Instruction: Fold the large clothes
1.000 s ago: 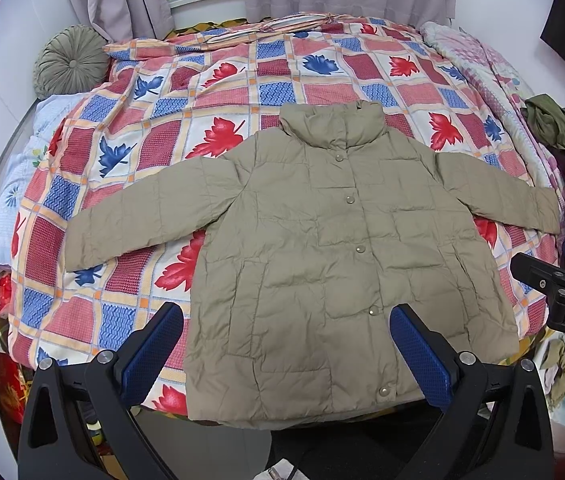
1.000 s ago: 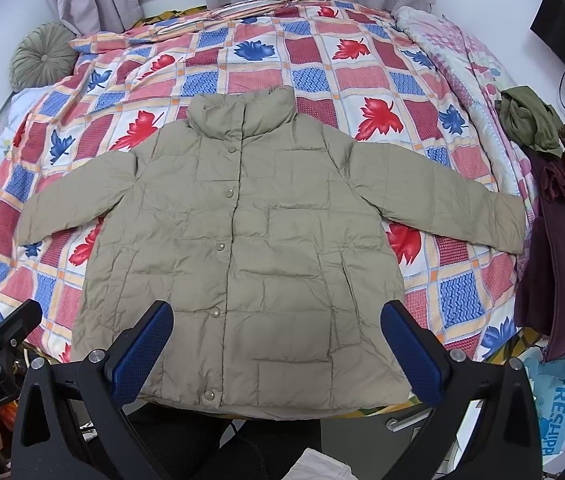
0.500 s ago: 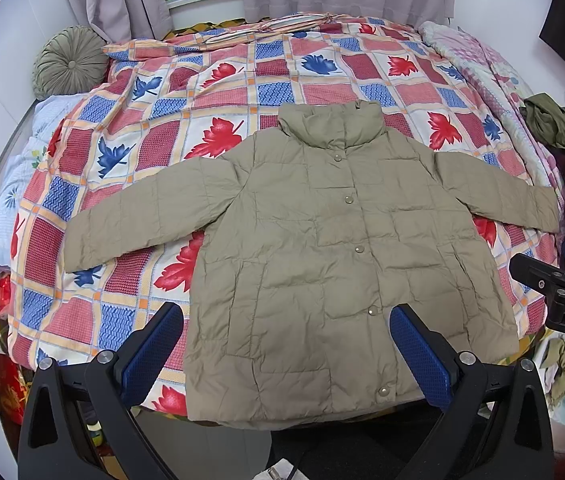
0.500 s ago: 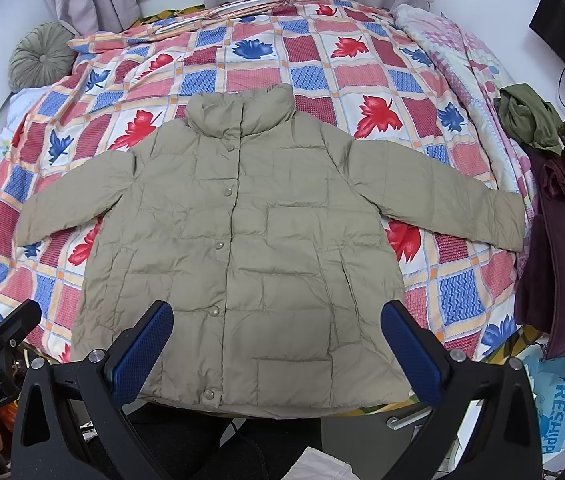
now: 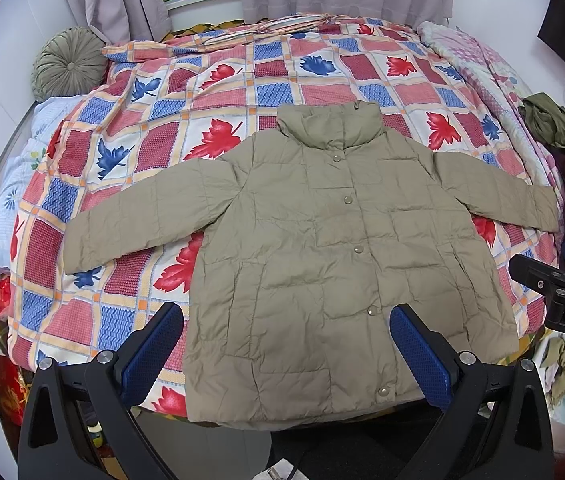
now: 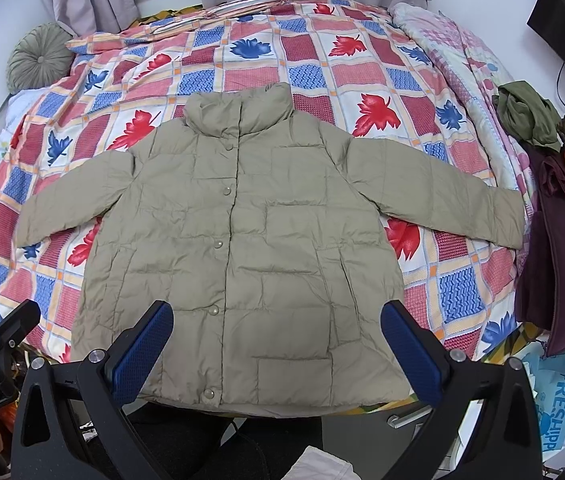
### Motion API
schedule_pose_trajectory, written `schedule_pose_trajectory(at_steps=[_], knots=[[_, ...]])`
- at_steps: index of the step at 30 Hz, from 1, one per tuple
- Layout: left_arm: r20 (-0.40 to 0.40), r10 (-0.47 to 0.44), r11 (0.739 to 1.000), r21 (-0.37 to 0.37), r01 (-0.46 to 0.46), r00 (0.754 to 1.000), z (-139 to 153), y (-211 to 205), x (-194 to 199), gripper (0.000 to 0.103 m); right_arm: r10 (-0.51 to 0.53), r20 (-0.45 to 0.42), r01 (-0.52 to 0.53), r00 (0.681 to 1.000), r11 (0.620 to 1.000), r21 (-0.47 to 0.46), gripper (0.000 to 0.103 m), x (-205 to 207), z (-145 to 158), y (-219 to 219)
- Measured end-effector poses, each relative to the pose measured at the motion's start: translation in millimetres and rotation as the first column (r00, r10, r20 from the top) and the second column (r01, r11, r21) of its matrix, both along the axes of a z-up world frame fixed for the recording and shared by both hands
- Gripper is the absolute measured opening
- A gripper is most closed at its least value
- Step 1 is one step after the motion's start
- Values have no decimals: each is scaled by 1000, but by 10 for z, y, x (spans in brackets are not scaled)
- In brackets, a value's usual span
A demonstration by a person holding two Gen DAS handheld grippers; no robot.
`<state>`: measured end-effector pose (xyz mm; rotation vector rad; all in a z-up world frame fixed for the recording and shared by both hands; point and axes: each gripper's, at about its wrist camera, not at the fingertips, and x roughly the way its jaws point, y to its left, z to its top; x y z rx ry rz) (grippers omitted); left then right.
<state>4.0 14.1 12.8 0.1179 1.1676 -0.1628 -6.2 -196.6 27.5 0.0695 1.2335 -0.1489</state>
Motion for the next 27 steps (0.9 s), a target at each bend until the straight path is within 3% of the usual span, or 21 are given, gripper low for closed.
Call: schedule_pose_trajectory(at_steps=[27], knots=[[-1, 1, 1000, 0, -1, 1000, 3, -29, -6, 103, -2, -6, 2, 1000, 1000, 3, 103, -3, -4, -7]])
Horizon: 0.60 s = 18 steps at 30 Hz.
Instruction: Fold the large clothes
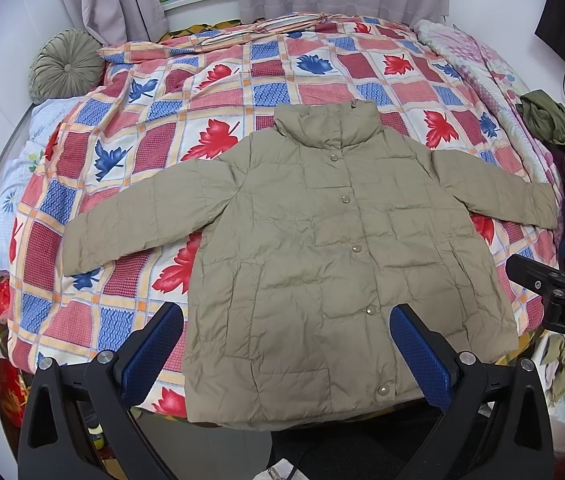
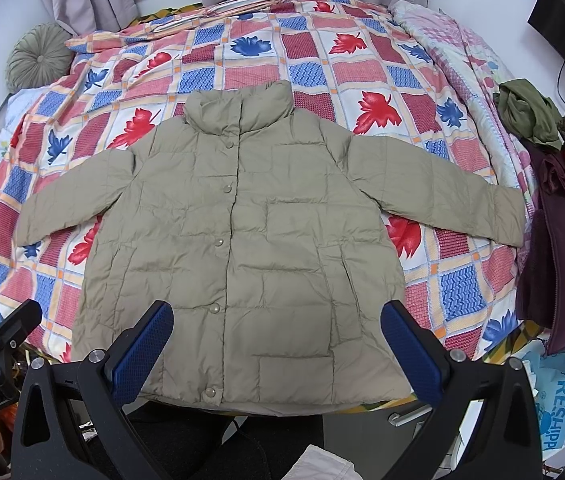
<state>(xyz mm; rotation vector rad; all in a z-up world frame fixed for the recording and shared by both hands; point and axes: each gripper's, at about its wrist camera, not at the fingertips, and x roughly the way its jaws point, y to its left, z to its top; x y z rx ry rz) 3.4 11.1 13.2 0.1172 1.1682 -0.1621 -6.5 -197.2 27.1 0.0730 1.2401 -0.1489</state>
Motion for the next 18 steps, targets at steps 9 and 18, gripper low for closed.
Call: schedule_pose_trajectory(at_steps=[9, 18], knots=[[0, 0, 1000, 0, 0, 1000, 0, 1, 1, 103, 2, -1, -2, 1000, 1000, 0, 103, 17, -5, 3], [0, 1, 1000, -1, -1, 1000, -2, 4, 2, 103, 0, -1, 0, 1000, 1000, 0, 103, 11, -4, 13]])
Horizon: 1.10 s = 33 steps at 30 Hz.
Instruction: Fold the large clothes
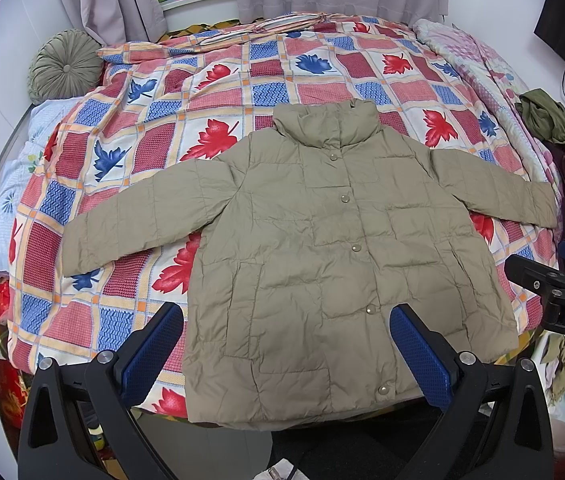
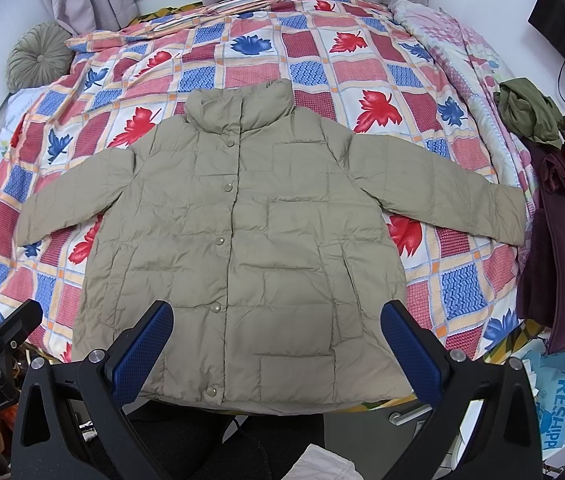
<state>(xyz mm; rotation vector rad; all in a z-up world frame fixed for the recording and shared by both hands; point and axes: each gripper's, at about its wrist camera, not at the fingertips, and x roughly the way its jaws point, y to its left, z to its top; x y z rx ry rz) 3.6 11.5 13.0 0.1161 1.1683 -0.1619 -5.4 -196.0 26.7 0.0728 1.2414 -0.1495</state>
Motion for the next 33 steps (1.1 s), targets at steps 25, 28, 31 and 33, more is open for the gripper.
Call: schedule_pose_trajectory(at_steps=[25, 28, 31, 33], knots=[[-10, -1, 1000, -21, 1, 1000, -25, -56, -19, 103, -7, -8, 7, 1000, 1000, 1, 103, 1, -2, -1], [-20, 9, 999, -38, -10, 1000, -31, 1, -19, 103, -17, -11, 17, 1000, 1000, 3, 103, -15, -11, -1], [-32, 22, 998, -58, -24, 999, -54, 83, -5, 103, -29, -13, 29, 999, 1000, 11, 103, -37, -33, 9], [-32, 36, 998, -56, -38, 999, -81, 141, -2, 103, -33, -21, 34, 999, 999, 22, 103, -77, -81, -47]])
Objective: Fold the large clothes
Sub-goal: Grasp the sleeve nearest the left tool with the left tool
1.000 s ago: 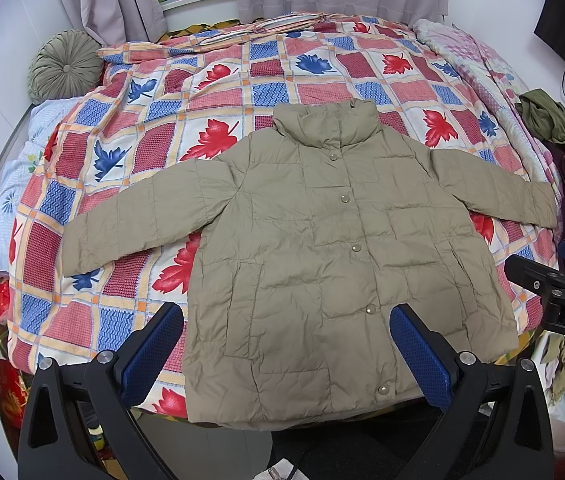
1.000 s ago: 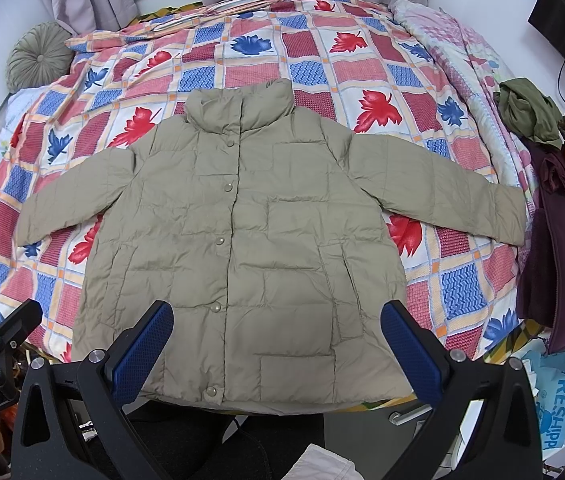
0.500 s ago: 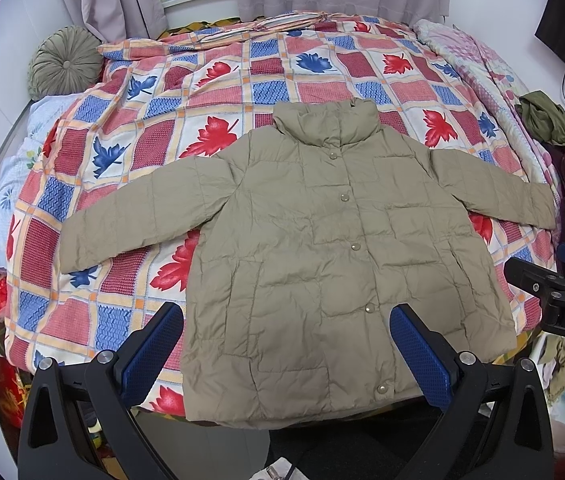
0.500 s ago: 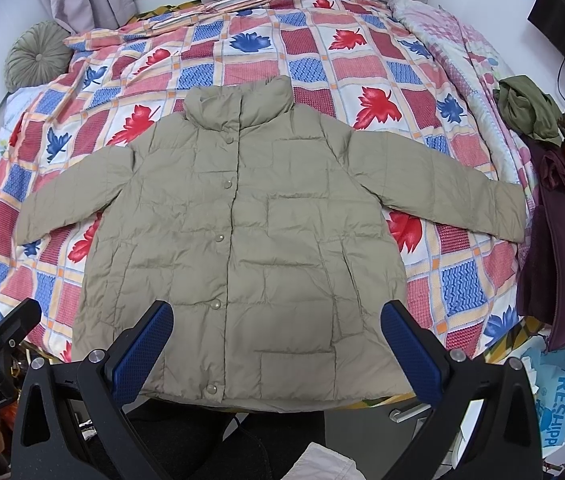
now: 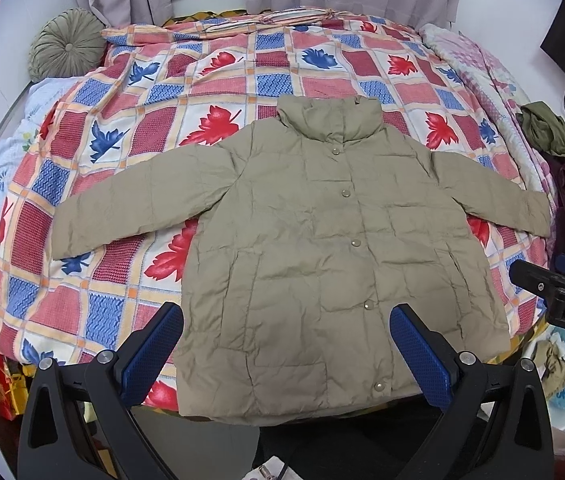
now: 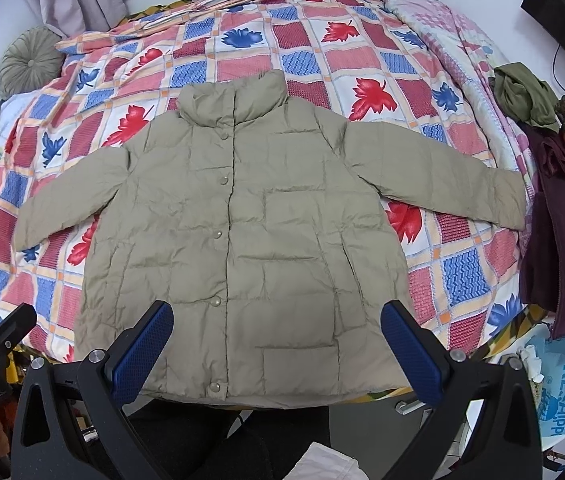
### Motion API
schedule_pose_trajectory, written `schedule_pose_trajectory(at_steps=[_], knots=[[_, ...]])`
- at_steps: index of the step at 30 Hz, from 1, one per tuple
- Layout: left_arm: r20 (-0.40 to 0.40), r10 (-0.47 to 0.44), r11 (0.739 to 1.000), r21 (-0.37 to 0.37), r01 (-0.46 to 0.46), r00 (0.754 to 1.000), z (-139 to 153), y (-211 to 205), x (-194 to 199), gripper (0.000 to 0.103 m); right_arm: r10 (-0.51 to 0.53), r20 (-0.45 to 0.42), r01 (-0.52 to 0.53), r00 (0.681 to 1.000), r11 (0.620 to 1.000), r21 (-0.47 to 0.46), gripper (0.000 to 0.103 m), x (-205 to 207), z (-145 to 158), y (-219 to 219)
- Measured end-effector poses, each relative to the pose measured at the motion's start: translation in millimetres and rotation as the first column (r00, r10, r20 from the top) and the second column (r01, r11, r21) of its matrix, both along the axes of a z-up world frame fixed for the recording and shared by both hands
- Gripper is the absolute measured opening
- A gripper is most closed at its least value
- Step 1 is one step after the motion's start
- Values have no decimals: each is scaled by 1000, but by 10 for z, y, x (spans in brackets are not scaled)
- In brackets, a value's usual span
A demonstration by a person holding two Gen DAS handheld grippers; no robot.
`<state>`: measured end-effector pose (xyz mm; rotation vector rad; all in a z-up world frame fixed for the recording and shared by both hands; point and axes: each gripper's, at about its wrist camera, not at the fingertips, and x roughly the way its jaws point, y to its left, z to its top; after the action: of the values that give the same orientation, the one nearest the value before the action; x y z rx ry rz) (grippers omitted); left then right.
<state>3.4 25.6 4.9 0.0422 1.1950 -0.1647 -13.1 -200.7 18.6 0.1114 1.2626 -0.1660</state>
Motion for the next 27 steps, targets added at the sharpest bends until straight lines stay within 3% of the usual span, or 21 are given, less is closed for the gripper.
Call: schedule_pose_trajectory(at_steps=[5, 9, 20, 23, 27], knots=[[-16, 85, 996, 1, -85, 996, -181, 378, 78, 103, 26, -20, -26, 999, 1000, 12, 103, 134, -64, 187], [-99, 150, 988, -14, -152, 984, -503, 808, 153, 103, 61, -36, -59, 997, 996, 60, 103, 191, -167, 428], [-170, 304, 941, -101, -323, 937, -1210, 1889, 377, 103, 115, -40, -105, 993, 975, 197, 103, 654, -585, 1117], [-193, 336, 919, -148, -366, 922, -1467, 2132, 550, 103, 156, -121, -124, 980, 962, 242, 103, 815, -843, 1326], [-208, 392, 865, -247, -436, 896, -1826, 2440, 854, 103, 205, -162, -174, 965, 967, 187, 103, 958, -1186, 1553]])
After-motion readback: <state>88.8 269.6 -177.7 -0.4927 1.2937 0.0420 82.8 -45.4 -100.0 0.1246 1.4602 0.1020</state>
